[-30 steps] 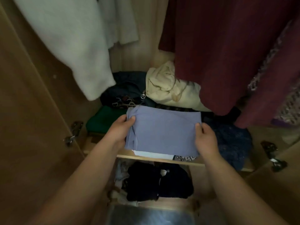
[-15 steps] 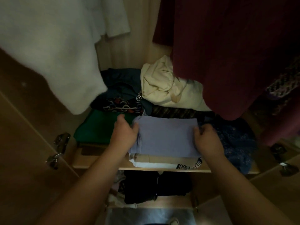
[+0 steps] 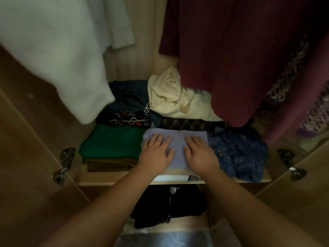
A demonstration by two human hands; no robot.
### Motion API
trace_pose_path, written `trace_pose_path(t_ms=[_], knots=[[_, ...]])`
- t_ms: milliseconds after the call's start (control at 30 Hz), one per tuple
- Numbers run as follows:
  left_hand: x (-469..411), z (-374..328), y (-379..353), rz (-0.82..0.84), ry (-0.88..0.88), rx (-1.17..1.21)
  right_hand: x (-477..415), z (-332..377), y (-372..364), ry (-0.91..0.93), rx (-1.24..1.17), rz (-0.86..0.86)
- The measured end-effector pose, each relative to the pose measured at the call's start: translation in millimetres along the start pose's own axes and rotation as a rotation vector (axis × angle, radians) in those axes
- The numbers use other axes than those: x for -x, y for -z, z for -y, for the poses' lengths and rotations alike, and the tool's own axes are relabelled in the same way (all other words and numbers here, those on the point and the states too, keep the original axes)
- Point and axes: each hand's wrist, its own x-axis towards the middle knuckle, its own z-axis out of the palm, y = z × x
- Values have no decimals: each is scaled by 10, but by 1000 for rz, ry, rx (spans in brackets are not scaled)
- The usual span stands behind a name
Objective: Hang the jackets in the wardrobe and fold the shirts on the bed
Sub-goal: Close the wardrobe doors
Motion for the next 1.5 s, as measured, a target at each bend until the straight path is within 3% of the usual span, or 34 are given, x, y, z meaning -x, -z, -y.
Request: trace_pose_path(t_ms=[233,433,733,1000,1167,1300,1500], knots=[[226,-119,330,-31,-22,-23,339,-102,434,48,-96,-67],[1002,-696,389,-70,-73,80,1428,-504,984,-82,-103,-69],[2101,-2770,-136,29,-377,34,3674,-1349,1648,-259,-53,-164],[2793,-4130,-396,179,-554,71,5150,-1971,2094,-425,-228,-296],[2866,-4472,-288,148,-573,77,5170,-2365,2427,-601,-395,-381],[2887,-4473,-131,125,-524,99,4849,-2451,2561,-551,-569,-306],[2926,-4038,-144,149,-429,145,4742,-2187,2283,-596,-718,-495]])
